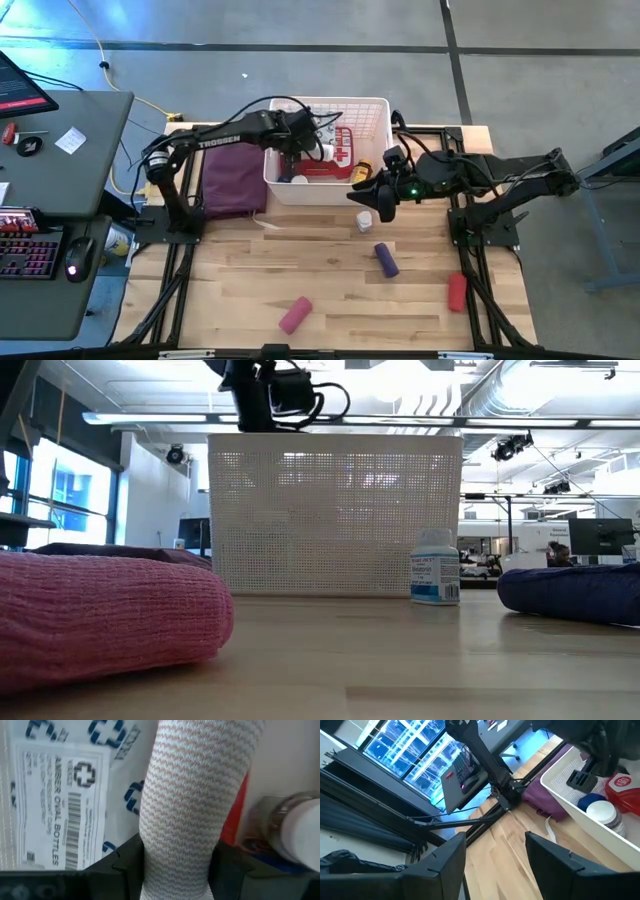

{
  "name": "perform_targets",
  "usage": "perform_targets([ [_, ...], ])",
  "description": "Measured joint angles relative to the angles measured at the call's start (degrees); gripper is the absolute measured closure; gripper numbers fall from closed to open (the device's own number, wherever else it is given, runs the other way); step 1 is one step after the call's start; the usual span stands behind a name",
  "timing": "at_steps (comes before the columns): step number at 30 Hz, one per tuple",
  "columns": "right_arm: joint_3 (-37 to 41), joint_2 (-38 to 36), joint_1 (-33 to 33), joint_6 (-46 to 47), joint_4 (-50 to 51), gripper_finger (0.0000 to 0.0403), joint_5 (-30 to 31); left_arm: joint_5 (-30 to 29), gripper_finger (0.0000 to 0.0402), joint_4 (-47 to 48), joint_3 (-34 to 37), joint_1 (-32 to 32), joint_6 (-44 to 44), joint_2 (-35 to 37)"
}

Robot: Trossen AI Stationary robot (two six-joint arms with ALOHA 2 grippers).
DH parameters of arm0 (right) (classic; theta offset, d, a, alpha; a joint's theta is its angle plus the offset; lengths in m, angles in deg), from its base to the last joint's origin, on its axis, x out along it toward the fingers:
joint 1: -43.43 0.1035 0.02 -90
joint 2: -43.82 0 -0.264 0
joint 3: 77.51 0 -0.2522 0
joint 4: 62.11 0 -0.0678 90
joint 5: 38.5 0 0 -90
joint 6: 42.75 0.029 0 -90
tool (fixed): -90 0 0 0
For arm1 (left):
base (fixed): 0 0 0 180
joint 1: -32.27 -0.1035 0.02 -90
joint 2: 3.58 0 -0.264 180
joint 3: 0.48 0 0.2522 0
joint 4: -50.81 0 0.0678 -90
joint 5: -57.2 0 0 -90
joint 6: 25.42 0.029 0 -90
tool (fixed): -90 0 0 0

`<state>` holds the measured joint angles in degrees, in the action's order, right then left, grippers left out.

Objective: Pick & place medical supplies in basket/bin
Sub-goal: Put the white rolled bandage into the white bin, then put the purple rolled bandage into the white bin

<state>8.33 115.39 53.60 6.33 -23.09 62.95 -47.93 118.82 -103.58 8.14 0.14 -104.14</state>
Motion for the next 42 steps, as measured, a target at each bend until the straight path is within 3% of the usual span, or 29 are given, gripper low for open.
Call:
perform_targets([
  [10,0.00,0.00,0.00,-1.32,0.07,0.0206,0.00,2.78,0.0138,1.82,0.00,0.14,-0.39,-0.08],
  [20,0.00,0.00,0.00,0.29,4.11,0.0206,-5.44,-2.56,0.0105,8.48,-2.13,0.12,-5.20,0.68],
  [29,0.00,0.00,0.61,6.52,27.23,0.0206,-12.37,0.75,0.0143,18.24,-18.96,1.01,-15.47,0.79],
  [33,0.00,0.28,2.83,12.78,36.10,0.0206,-12.13,3.82,0.0164,20.56,-28.35,1.53,-19.46,0.90],
  [38,1.58,2.26,5.64,15.04,39.43,0.0206,-11.90,7.42,0.0186,22.32,-39.05,3.94,-25.39,0.95],
  [42,9.00,2.78,8.20,18.22,36.77,0.0206,-11.23,8.60,0.0200,24.51,-45.79,6.90,-28.81,0.97],
])
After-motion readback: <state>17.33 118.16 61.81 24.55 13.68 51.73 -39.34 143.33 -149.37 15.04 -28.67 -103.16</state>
